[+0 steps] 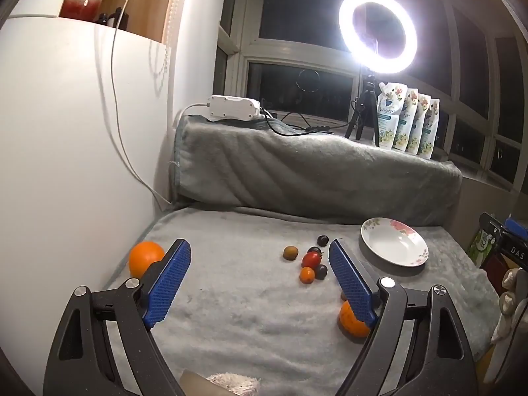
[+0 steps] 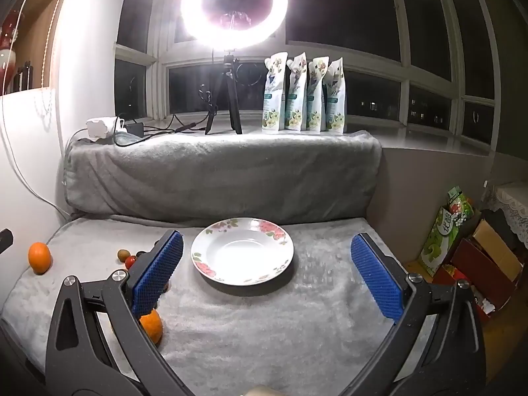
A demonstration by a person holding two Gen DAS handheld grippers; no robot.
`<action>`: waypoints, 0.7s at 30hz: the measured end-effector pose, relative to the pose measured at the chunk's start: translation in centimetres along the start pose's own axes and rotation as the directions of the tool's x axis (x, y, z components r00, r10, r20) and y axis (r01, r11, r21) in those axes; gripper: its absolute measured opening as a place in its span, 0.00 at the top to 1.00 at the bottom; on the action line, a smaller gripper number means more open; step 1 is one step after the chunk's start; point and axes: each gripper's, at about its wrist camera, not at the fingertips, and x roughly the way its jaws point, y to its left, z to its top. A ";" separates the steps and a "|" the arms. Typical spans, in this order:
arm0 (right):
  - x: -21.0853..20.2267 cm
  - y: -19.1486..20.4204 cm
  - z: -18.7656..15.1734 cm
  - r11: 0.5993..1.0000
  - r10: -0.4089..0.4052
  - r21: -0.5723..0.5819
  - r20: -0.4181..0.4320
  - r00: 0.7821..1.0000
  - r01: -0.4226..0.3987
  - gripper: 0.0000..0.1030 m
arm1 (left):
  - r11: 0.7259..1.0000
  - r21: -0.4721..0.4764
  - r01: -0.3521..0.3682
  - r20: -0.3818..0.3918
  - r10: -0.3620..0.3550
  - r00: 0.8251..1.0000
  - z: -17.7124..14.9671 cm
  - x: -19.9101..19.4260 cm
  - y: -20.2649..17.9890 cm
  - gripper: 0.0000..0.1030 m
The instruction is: Organize fruits
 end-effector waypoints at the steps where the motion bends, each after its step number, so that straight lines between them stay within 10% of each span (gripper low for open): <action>1: 0.0 0.1 0.0 1.000 -0.001 -0.003 0.003 1.000 0.001 0.00 | 1.000 0.001 -0.001 0.003 0.001 1.000 0.0 0.0 0.0 0.17; 21: 0.3 0.1 -0.2 1.000 0.013 -0.007 -0.005 1.000 -0.013 0.00 | 1.000 0.014 -0.025 0.017 0.025 1.000 -0.1 0.2 0.0 0.17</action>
